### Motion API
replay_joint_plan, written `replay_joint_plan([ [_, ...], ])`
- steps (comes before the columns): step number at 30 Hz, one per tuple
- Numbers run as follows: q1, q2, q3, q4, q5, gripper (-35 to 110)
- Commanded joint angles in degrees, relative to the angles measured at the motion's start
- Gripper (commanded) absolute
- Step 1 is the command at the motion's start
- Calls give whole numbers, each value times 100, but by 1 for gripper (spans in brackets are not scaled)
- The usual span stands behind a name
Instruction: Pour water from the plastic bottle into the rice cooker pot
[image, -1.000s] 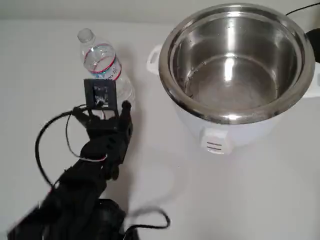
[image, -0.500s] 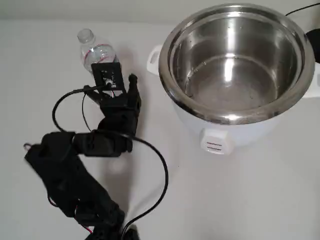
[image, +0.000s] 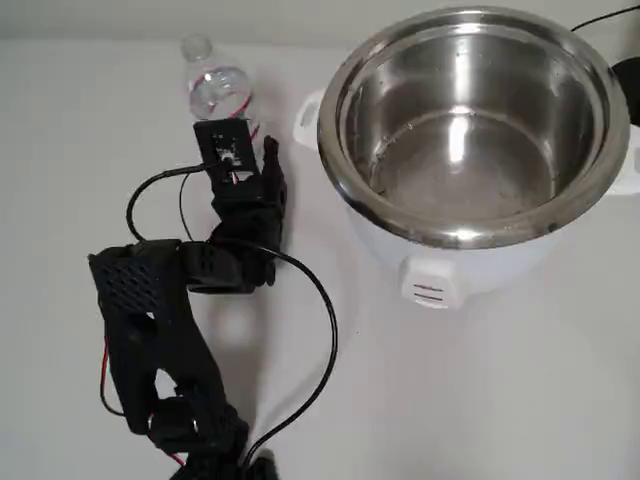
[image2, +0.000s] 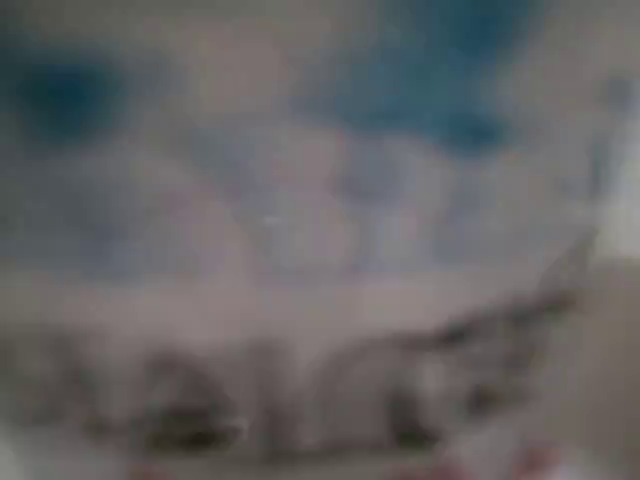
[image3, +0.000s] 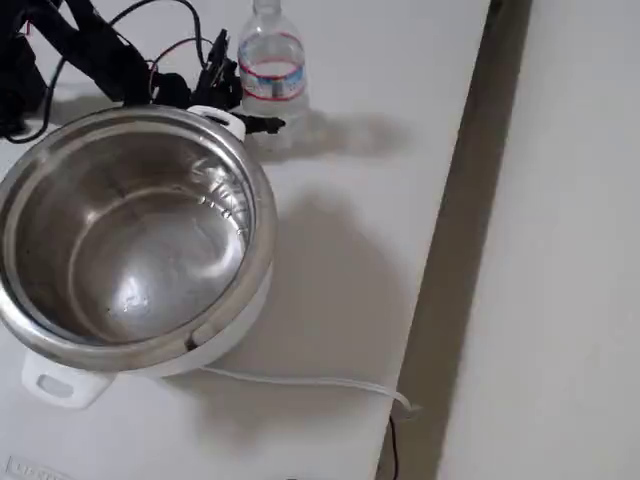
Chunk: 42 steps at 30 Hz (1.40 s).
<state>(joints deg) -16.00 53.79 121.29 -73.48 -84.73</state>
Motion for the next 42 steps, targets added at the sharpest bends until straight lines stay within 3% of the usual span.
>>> replay_joint_plan([
  [1, -88, 334, -316, -483, 149, 9],
  [8, -308, 1591, -123, -70, 264, 9],
  [23, -185, 5106, -167, 3111, 1459, 9],
  [29, 325, 6073, -299, 4526, 2619, 10],
  [33, 721, 6390, -255, 4808, 3138, 10],
  [42, 1389, 7031, -580, 6504, 5528, 10],
])
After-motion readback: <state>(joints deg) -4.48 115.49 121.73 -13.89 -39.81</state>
